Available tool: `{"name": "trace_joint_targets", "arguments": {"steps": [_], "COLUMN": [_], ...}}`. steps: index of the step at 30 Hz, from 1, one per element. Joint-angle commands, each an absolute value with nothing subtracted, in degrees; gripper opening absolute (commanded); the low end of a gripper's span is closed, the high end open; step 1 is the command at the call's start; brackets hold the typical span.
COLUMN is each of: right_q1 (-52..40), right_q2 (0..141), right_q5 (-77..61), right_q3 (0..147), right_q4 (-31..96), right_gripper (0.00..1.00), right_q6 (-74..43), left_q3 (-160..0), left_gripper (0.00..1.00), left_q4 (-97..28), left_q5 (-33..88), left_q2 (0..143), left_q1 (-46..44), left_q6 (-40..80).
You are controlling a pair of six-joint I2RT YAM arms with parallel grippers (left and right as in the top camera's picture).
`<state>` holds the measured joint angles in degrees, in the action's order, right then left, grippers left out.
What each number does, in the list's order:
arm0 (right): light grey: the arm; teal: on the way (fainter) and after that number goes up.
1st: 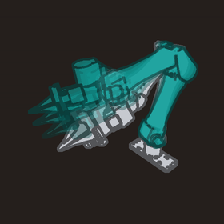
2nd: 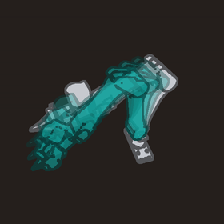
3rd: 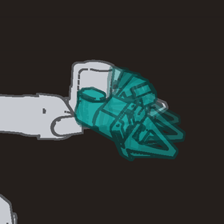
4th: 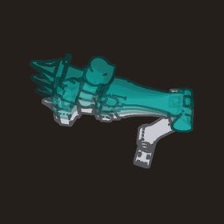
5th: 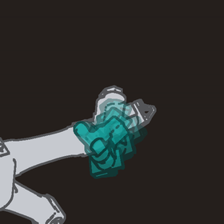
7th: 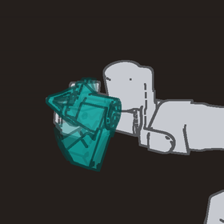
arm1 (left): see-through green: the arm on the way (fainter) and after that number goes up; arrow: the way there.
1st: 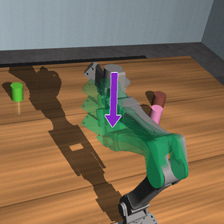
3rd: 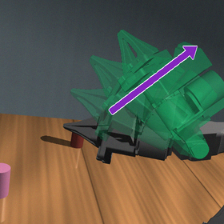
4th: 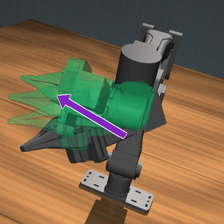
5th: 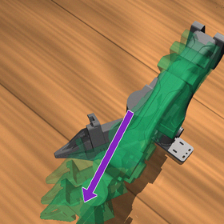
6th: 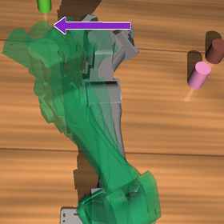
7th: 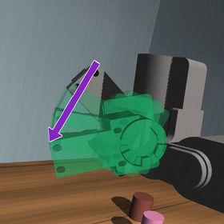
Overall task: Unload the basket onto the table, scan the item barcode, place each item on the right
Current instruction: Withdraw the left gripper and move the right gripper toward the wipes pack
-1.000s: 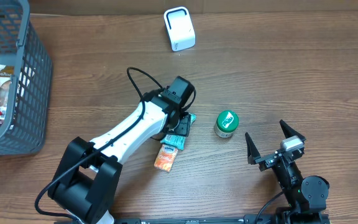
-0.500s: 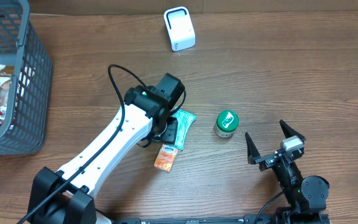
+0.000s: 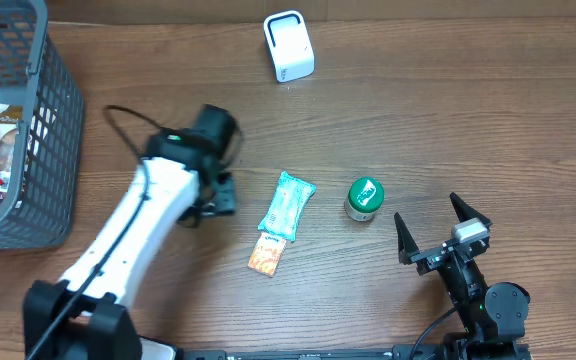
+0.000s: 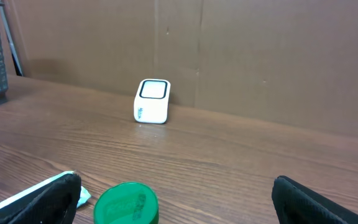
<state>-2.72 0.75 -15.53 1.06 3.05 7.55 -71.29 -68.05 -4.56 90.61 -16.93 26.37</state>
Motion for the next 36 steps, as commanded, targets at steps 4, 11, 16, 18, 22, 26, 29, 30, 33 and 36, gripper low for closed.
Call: {"name": "trace_joint_targets", "arguments": {"steps": [4,11,16,18,22,26,29,30,33,36], "right_q1": [-2.94,-2.94,-2.87,-2.87,-2.87,-2.90,-2.90,-2.90,-2.90,-2.90], "right_q2": [0.27,0.30,1.41,3.86,13.82,27.88,38.63,42.39,51.07,57.60], "right_q5": [-17.19,-25.04,-23.42,-20.60,-19.44,-19.53,-19.75,-20.51,-26.02,-36.21], "right_q3": [0.45,0.67,7.75,13.87,28.99,47.88,60.95,65.43,75.11,80.01], "right_q4": [-3.70,-6.98,1.91,8.03,20.14,39.16,52.27,56.38,61.91,62.24], "right_gripper": [1.00,1.00,1.00,1.00,1.00,1.00,1.00,1.00,1.00,1.00], "right_q6": [10.55,2.26,-2.22,-2.20,-2.20,-2.17,-2.20,-2.20,-2.22,-2.81], "left_q3": [-71.09,-71.13,-72.16,-73.06,-73.56,-73.56,-73.56,-73.54,-73.54,-73.54], "left_gripper": [0.63,0.66,0.68,0.68,0.74,1.00,1.00,1.00,1.00,1.00], "left_q4": [-63.68,-56.60,-54.08,-53.32,-48.38,-44.99,-45.43,-45.95,-46.26,-46.26], "left_q5": [4.05,6.02,0.34,-0.47,-2.20,-7.51,-8.34,-8.23,-8.23,-8.10], "left_q2": [88.82,88.71,87.64,86.96,85.45,85.17,85.38,85.45,85.52,85.52], "left_q1": [-8.86,-4.64,-4.34,-4.03,-3.05,-1.80,-1.37,-1.37,-1.45,-1.45], "left_q6": [16.64,16.62,14.57,15.03,14.98,15.03,15.00,15.00,15.00,15.00]}}
